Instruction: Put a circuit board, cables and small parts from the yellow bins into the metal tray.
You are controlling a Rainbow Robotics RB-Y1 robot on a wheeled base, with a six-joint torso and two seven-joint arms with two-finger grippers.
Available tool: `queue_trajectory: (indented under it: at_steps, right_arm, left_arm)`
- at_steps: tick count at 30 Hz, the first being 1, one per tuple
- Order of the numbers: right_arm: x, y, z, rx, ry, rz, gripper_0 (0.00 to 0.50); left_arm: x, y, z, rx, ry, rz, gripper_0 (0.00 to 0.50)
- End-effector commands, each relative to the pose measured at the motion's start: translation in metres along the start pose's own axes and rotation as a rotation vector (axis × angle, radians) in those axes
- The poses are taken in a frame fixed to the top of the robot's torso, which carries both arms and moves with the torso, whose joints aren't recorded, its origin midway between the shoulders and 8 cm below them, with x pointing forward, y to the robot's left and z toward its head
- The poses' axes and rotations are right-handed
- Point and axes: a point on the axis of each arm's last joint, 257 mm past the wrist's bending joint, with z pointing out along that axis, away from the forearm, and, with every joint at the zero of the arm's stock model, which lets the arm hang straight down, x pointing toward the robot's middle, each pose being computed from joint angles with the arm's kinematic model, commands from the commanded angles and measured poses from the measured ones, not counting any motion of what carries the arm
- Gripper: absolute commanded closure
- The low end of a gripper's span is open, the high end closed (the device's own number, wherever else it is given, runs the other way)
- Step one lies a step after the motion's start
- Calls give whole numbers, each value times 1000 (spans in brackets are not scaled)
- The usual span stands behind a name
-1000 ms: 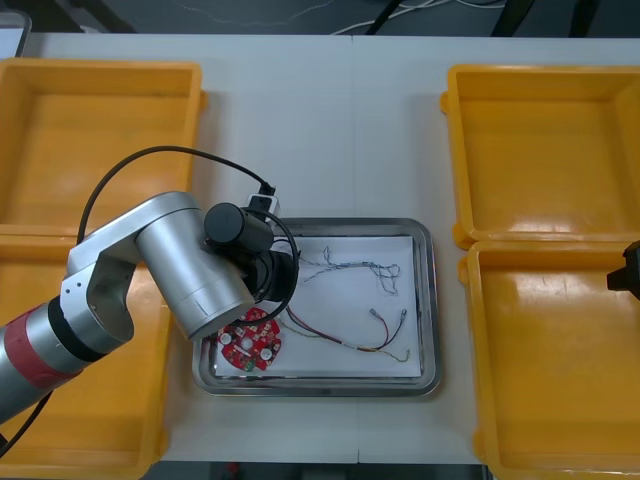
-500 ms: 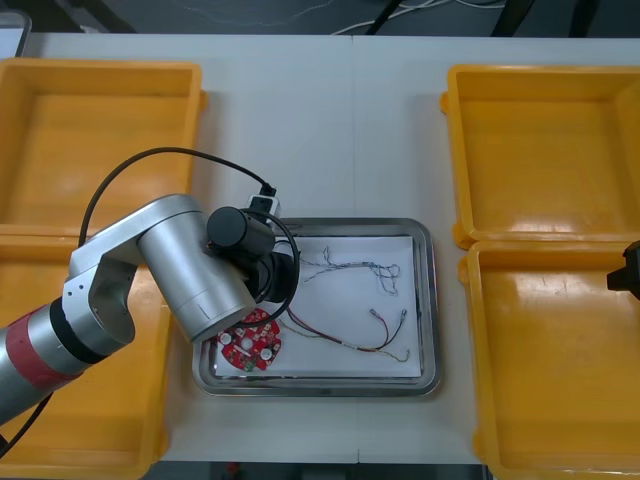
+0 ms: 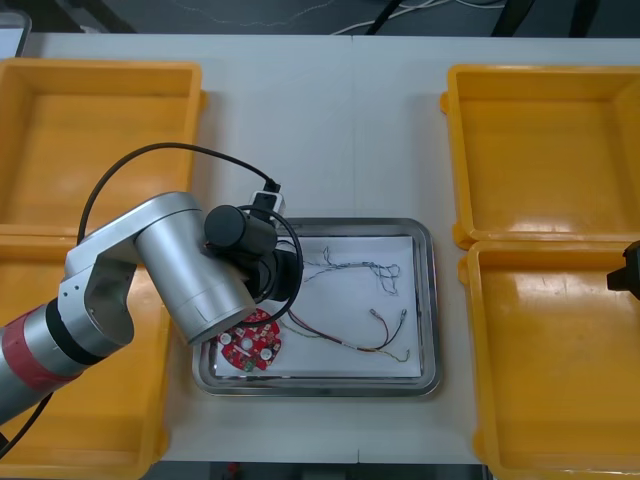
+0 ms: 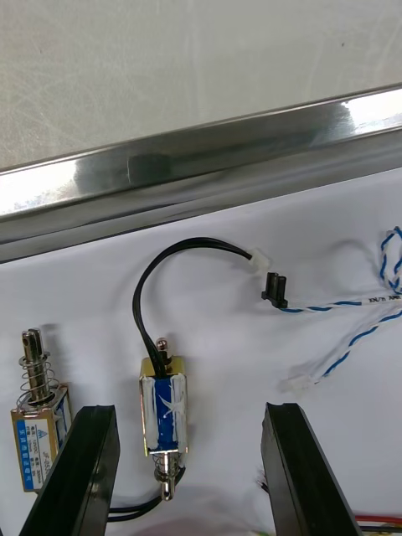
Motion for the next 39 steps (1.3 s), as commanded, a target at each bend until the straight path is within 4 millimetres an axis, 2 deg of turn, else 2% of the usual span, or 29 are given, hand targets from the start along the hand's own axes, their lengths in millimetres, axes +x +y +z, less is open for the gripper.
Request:
queue_trajectory:
  at_steps: [1,4,10,19,22,34,39]
  right_arm:
    - [1,1,0,6,-4,-22,0]
    - [1,1,0,6,-4,-22,0]
    - [1,1,0,6,-4,-22,0]
    - [1,1,0,6,-4,-22,0]
    - [1,1,0,6,-4,-22,0]
    - [1,1,0,6,-4,-22,0]
    - [1,1,0,6,-4,-22,0]
  left_arm:
    - [-38,-9,-31,34,-73,-75,0]
    - [-45,-6,-43,40,-70,-94,0]
    - [-53,17,-67,31,-48,-125,0]
    - [-54,72,-90,-10,18,-173,0]
    - [-54,84,-98,-14,32,-184,0]
    - [-43,164,-145,-161,107,-213,0]
    - [-39,190,-152,-183,102,-179,0]
